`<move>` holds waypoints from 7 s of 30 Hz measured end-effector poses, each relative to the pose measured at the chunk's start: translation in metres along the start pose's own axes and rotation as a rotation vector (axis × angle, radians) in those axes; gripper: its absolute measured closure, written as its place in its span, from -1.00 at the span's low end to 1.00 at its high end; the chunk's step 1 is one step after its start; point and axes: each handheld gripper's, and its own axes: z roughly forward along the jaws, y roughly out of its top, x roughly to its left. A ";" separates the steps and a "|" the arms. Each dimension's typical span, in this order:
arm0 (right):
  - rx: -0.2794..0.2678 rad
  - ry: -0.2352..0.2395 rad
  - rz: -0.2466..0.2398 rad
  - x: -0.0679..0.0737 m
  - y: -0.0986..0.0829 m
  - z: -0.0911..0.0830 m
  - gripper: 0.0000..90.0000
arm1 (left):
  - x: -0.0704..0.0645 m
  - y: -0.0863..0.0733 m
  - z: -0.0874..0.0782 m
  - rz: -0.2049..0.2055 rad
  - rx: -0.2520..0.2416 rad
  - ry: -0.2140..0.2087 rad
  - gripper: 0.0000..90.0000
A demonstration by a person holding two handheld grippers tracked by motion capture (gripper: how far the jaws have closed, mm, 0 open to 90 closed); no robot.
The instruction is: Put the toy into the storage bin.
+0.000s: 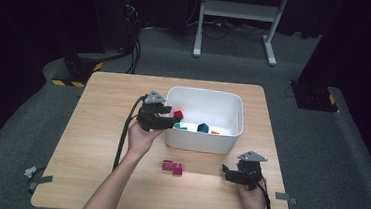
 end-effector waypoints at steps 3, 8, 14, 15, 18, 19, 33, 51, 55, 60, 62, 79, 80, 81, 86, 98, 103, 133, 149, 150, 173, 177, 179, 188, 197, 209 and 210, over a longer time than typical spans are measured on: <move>0.000 0.000 0.000 0.000 0.000 0.000 -0.62 | -0.001 -0.003 -0.010 -0.004 -0.012 0.006 -0.05; 0.001 0.000 0.001 0.000 0.000 0.000 -0.62 | -0.006 -0.014 -0.031 -0.003 -0.044 0.012 -0.08; 0.000 0.000 0.000 0.000 0.000 0.000 -0.62 | -0.010 -0.044 -0.047 -0.024 -0.046 0.015 -0.09; 0.000 0.000 0.001 0.000 0.000 0.000 -0.62 | -0.011 -0.051 -0.048 -0.031 -0.039 0.017 -0.09; 0.000 0.000 0.000 0.000 0.000 0.000 -0.62 | -0.011 -0.070 -0.048 -0.059 -0.039 0.012 -0.10; 0.000 0.000 0.000 0.000 0.000 0.000 -0.62 | -0.010 -0.074 -0.048 -0.066 -0.036 0.009 -0.10; 0.000 -0.001 0.000 0.000 0.000 0.000 -0.62 | -0.024 -0.132 -0.028 -0.089 0.035 -0.002 -0.11; 0.001 -0.001 0.002 0.000 0.000 0.000 -0.62 | -0.040 -0.156 -0.001 -0.074 0.079 -0.020 -0.13; 0.001 -0.001 0.002 0.000 0.000 0.000 -0.62 | -0.042 -0.157 0.006 -0.064 0.086 -0.014 -0.12; 0.001 -0.001 0.002 0.000 0.000 0.000 -0.62 | -0.038 -0.159 0.011 -0.072 0.087 -0.007 -0.12; 0.000 -0.001 0.001 0.000 0.000 0.000 -0.62 | -0.037 -0.160 0.011 -0.077 0.085 -0.002 -0.10; 0.000 -0.001 0.001 0.000 0.000 0.000 -0.62 | -0.029 -0.163 0.016 -0.099 0.081 0.018 0.00; 0.001 -0.001 0.002 0.000 0.000 0.000 -0.62 | -0.028 -0.163 0.016 -0.094 0.081 0.022 0.00; 0.001 -0.001 0.002 0.000 0.000 0.000 -0.62 | -0.028 -0.163 0.017 -0.095 0.082 0.022 0.00; 0.001 -0.001 0.002 0.000 0.000 0.000 -0.62 | -0.027 -0.162 0.021 -0.094 0.107 0.046 -0.01; 0.001 -0.001 0.002 0.000 0.000 0.000 -0.62 | -0.030 -0.161 0.023 -0.076 0.123 0.087 0.20; 0.001 -0.001 0.002 0.000 0.000 0.000 -0.62 | -0.029 -0.161 0.023 -0.084 0.118 0.093 0.20; 0.001 -0.001 0.002 0.000 0.000 0.000 -0.62 | -0.027 -0.148 0.013 -0.075 0.082 0.049 0.31; 0.001 -0.001 0.002 0.000 0.000 0.000 -0.62 | -0.022 -0.122 -0.013 -0.075 0.038 -0.006 0.31; 0.001 -0.001 0.002 0.000 0.000 0.000 -0.62 | -0.022 -0.120 -0.015 -0.077 0.034 -0.008 0.31; 0.001 -0.001 0.002 0.000 0.000 0.000 -0.62 | -0.010 -0.069 -0.047 -0.065 -0.027 -0.046 0.31; 0.000 -0.001 0.002 0.000 0.000 0.000 -0.62 | -0.008 -0.057 -0.051 -0.059 -0.041 -0.049 0.31; 0.001 -0.001 0.002 0.000 0.000 0.000 -0.62 | -0.007 -0.051 -0.052 -0.053 -0.043 -0.053 0.31; 0.001 -0.001 0.002 0.000 0.000 0.000 -0.62 | -0.006 -0.025 -0.049 -0.037 -0.053 -0.071 0.31; 0.001 -0.001 0.003 0.000 0.000 0.000 -0.62 | -0.002 -0.004 -0.030 -0.026 -0.040 -0.065 0.31; 0.001 -0.001 0.002 0.000 0.000 0.000 -0.62 | 0.001 0.001 -0.004 -0.033 0.004 -0.043 0.30; 0.001 -0.001 0.002 0.000 0.000 0.000 -0.62 | 0.001 0.001 -0.003 -0.031 0.009 -0.039 0.30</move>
